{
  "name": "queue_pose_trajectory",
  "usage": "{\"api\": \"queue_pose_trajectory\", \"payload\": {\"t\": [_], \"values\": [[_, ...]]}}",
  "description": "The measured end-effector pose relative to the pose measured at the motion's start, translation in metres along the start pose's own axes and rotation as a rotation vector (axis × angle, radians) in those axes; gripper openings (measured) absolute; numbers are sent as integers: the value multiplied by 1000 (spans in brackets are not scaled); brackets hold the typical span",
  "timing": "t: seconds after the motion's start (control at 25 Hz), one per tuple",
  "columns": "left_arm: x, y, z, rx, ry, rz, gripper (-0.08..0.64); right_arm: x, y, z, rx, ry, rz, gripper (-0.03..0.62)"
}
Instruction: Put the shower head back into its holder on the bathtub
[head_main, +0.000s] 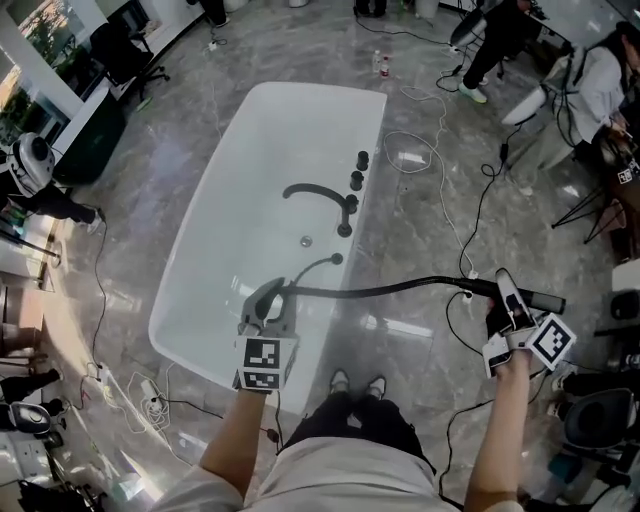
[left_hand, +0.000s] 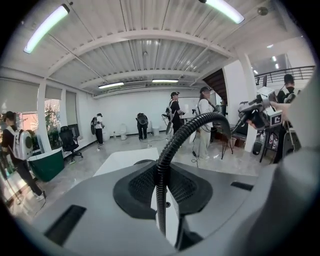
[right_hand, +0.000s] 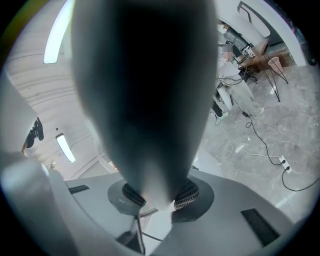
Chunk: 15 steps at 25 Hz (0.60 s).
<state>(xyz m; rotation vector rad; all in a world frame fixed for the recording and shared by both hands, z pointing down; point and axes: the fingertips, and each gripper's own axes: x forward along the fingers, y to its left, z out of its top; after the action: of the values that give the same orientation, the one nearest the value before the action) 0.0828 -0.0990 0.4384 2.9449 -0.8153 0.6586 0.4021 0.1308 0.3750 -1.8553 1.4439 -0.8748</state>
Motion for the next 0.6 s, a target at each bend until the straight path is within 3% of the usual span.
{"api": "queue_pose_trajectory", "payload": {"t": [0.32, 0.6], "values": [[-5, -35, 108, 107, -168, -102, 52, -3, 1, -27, -11, 86, 2, 114], [-1, -55, 177, 116, -309, -165, 54, 3, 24, -23, -94, 104, -15, 114]]}}
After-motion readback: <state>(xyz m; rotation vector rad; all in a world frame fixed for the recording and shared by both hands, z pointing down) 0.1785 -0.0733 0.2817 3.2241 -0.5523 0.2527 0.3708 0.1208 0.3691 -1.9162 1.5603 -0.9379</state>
